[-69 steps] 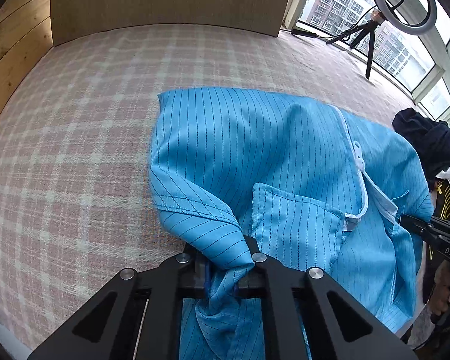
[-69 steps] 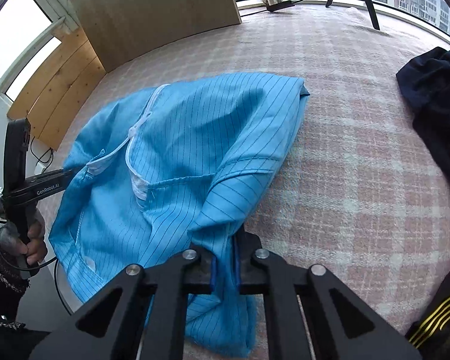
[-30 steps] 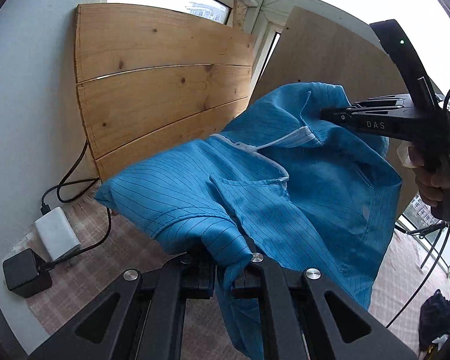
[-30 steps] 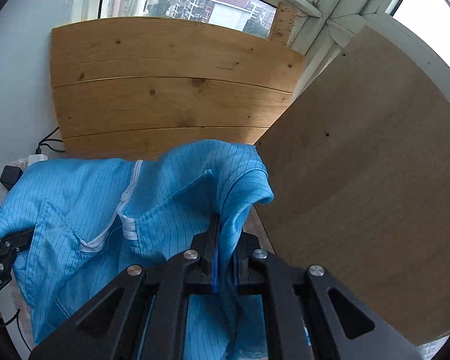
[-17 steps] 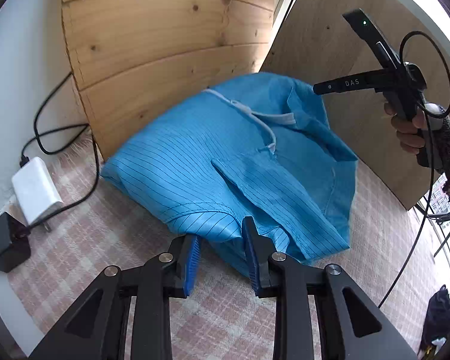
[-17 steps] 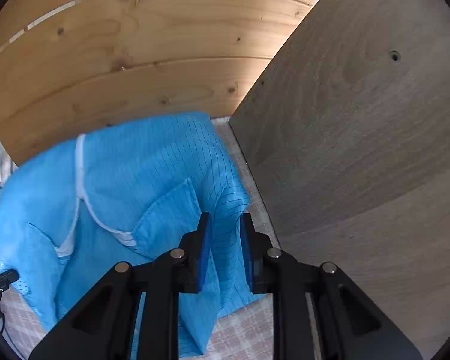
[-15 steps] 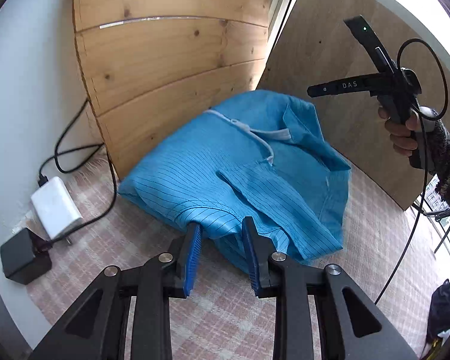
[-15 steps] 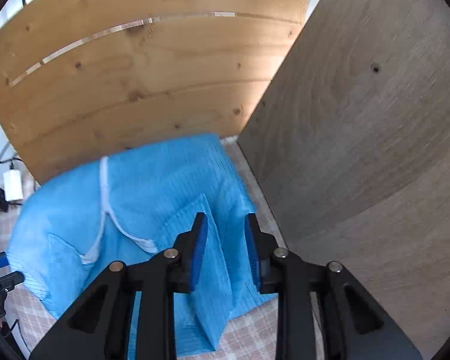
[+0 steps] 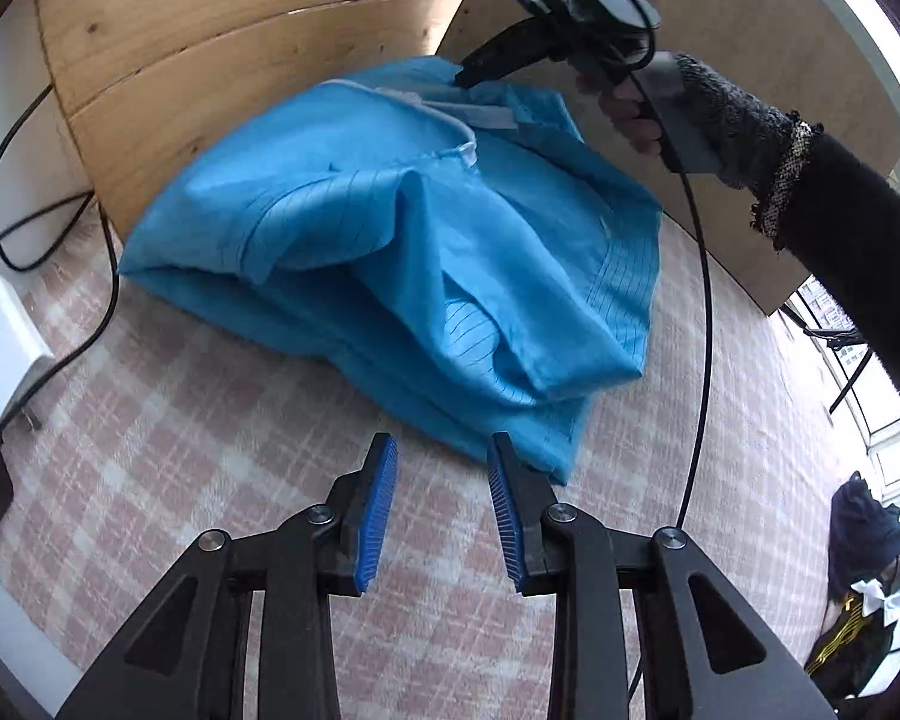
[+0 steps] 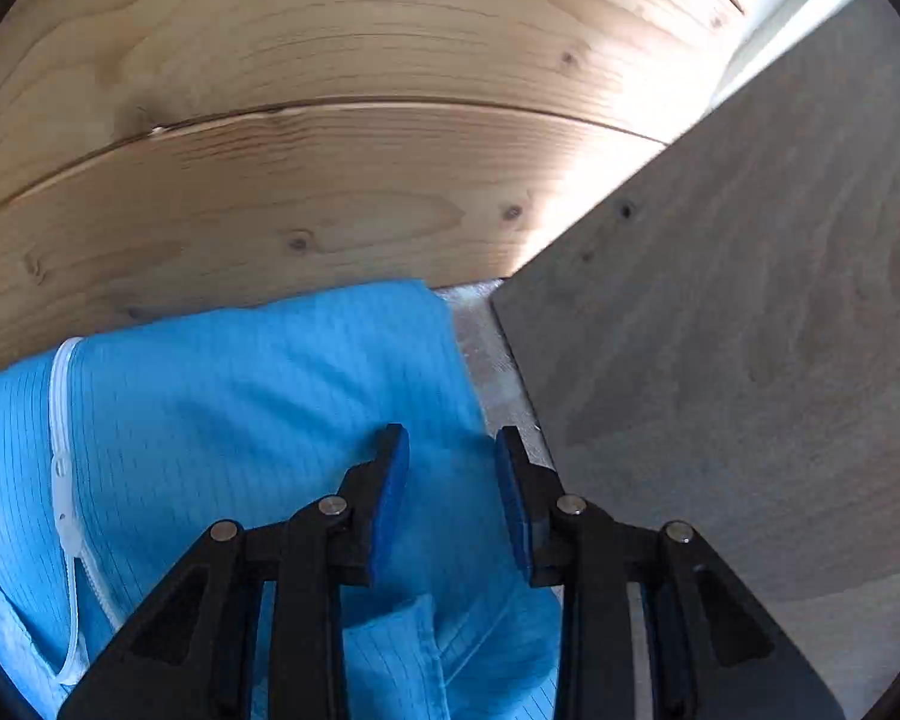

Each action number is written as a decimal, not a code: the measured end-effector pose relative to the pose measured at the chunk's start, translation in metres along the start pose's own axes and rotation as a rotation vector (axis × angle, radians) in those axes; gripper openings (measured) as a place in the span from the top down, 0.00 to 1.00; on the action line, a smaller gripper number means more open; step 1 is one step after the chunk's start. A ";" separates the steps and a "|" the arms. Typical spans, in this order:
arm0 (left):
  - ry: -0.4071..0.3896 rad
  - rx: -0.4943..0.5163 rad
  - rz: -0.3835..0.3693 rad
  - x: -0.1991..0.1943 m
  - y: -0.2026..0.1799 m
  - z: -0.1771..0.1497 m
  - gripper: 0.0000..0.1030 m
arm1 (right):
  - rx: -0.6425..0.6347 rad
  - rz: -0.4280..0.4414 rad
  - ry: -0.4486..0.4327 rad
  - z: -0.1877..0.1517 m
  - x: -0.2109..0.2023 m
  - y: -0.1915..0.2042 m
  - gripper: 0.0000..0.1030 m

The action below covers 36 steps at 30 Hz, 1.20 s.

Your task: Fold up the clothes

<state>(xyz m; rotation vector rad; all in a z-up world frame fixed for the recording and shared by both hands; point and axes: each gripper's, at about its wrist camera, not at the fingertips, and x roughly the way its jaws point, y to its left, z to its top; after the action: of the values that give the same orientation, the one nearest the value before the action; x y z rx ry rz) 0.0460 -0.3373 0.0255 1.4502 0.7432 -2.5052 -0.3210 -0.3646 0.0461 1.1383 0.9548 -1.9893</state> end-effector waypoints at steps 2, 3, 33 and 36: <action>-0.075 -0.009 0.032 -0.023 0.011 0.000 0.74 | 0.065 0.040 -0.071 -0.008 -0.033 -0.013 0.71; -0.121 -0.002 0.059 -0.036 0.015 0.002 0.74 | 0.098 0.060 -0.107 -0.013 -0.050 -0.020 0.71; -0.034 0.448 0.064 0.013 0.017 0.031 0.71 | 0.658 0.371 0.198 -0.218 -0.093 0.011 0.92; -0.099 0.433 0.019 -0.017 0.014 0.039 0.71 | 0.648 0.314 0.129 -0.217 -0.122 -0.003 0.90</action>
<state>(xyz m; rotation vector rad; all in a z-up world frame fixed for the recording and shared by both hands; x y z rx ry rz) 0.0300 -0.3706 0.0510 1.4208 0.1710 -2.8171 -0.1813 -0.1610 0.0785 1.6570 0.1450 -2.0234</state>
